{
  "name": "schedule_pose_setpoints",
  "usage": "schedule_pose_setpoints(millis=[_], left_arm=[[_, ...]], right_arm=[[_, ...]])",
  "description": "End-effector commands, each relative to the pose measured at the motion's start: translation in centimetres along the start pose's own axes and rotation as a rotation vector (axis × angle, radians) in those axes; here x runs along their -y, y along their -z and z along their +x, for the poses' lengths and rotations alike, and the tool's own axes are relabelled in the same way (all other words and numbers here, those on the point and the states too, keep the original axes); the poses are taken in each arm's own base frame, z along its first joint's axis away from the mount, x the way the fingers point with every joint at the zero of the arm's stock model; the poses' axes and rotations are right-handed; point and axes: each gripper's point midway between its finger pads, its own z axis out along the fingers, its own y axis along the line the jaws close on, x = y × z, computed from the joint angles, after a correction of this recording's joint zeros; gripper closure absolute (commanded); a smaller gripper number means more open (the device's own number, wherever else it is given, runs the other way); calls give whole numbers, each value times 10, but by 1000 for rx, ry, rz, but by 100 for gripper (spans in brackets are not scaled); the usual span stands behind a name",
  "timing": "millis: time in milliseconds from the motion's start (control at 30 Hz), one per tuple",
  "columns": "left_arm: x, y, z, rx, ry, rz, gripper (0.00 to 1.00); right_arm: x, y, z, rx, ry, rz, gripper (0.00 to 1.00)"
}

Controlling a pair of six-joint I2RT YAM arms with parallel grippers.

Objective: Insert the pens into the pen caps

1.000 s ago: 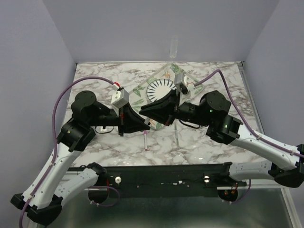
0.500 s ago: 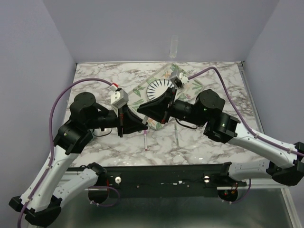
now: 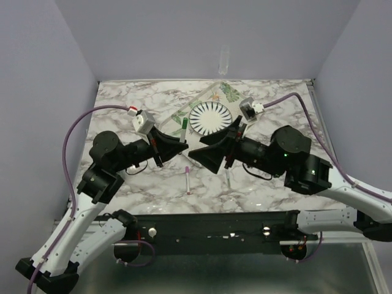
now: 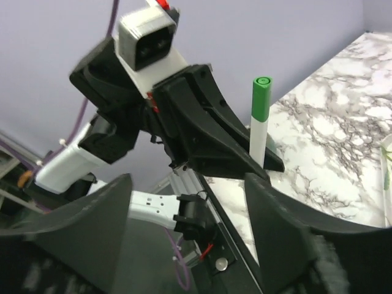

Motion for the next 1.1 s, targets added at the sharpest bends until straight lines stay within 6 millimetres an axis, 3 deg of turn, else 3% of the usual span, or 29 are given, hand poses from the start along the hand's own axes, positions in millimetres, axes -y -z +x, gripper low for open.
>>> schedule_pose_setpoints(millis=[0,100,133,200,233,267,333,367,533,667,833,1033,1067], left_arm=[[-40,8,10,58,127,-244,100],[-76,19,48,23,319,-462,100],[-89,25,78,-49,389,-543,100],[-112,39,110,-81,507,-716,100],[-121,49,145,-162,553,-787,100],[-124,52,161,-185,594,-816,100],[-131,60,201,-240,648,-863,100],[-133,62,213,-252,665,-876,100],[-142,78,276,-344,820,-1005,100],[-137,77,310,-432,906,-1000,100],[-138,83,329,-548,912,-1046,96],[-128,81,327,-556,909,-998,78],[-127,84,327,-566,903,-1007,69]], right_arm=[[22,40,2,24,-33,95,16],[43,66,12,40,-89,176,15],[54,70,27,14,-90,207,15],[70,83,39,5,-104,270,15],[74,93,39,20,-113,285,15],[89,98,54,2,-121,341,15],[98,110,59,17,-133,370,15],[109,115,70,2,-130,412,15],[121,128,78,-10,-126,462,15],[125,134,81,-23,-110,479,15],[126,136,80,-7,-111,470,15],[125,136,79,-3,-101,462,15],[125,136,78,-1,-99,462,15]])
